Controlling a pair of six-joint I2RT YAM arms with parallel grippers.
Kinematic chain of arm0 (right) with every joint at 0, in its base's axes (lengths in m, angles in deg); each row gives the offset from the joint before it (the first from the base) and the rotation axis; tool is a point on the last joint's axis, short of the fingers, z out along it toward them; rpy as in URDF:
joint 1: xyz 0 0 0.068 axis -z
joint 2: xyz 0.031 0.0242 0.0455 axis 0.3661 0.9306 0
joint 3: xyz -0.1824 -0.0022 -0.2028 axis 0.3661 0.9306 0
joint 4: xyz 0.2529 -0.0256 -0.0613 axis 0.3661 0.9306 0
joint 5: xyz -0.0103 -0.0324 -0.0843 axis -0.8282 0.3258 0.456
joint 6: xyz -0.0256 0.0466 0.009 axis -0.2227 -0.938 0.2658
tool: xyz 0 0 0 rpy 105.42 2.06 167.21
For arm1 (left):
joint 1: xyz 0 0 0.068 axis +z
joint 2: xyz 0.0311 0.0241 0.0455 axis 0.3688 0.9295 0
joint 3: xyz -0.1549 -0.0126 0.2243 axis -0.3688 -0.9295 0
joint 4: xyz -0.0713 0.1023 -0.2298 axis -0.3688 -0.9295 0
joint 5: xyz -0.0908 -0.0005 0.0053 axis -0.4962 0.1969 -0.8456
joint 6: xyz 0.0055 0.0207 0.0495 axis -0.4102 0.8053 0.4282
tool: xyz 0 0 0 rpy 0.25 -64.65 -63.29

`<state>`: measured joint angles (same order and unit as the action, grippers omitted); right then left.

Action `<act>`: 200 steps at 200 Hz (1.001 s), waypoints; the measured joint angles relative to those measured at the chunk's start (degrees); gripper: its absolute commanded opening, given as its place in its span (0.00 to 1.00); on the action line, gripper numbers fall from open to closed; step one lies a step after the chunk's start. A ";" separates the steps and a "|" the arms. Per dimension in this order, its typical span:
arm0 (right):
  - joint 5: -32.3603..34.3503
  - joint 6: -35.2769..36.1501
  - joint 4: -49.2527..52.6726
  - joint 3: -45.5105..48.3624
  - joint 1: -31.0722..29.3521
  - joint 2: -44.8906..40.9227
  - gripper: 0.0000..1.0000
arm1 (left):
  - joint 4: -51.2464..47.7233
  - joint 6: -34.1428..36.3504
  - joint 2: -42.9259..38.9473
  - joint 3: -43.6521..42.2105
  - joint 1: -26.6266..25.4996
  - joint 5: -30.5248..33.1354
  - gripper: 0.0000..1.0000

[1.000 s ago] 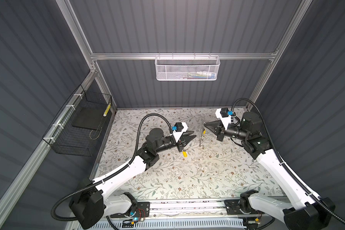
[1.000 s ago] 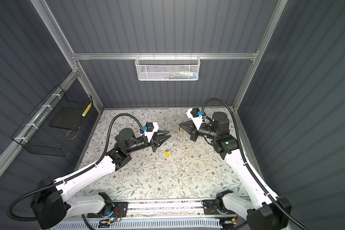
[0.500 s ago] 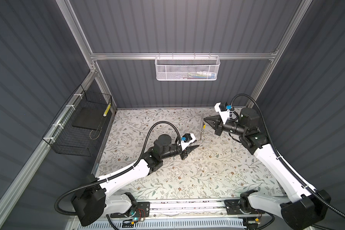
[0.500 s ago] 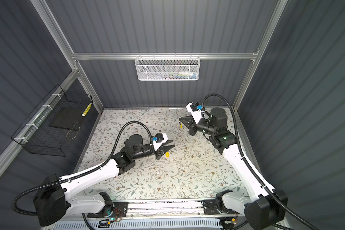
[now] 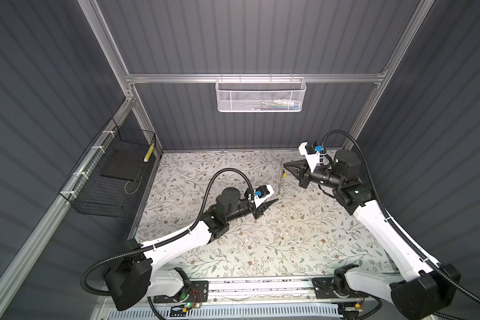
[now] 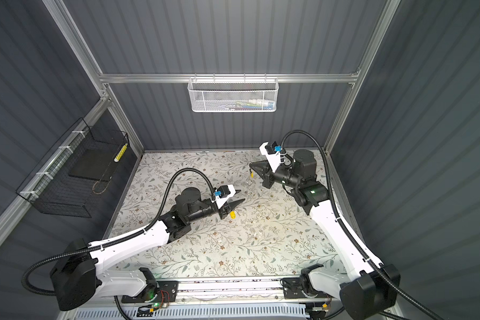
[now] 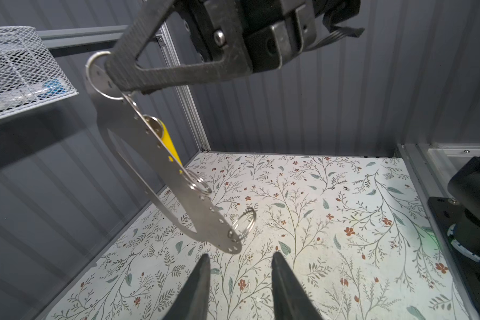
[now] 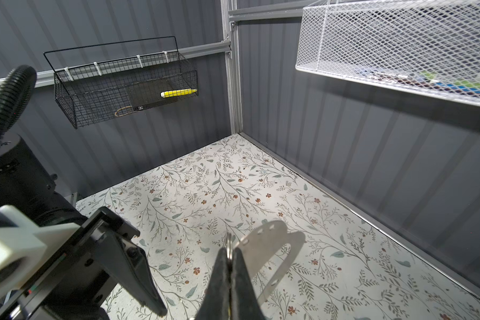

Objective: Put the keys on the keyring

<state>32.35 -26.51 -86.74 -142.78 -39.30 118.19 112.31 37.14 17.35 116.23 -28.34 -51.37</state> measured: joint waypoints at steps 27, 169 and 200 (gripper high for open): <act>-0.02 0.00 0.00 -0.02 0.00 0.00 0.00 | -0.02 0.63 1.97 0.61 -0.26 -0.33 0.38; -0.22 0.00 0.00 -0.22 -0.02 1.07 0.00 | 4.46 2.29 2.93 0.94 -1.01 -0.07 0.32; -0.31 0.02 0.00 -0.22 -0.07 1.07 0.00 | 4.46 2.67 3.43 1.49 -1.01 -0.04 0.30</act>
<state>32.05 -26.49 -86.74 -143.00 -39.37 119.26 116.77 39.80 20.79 117.71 -29.34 -51.42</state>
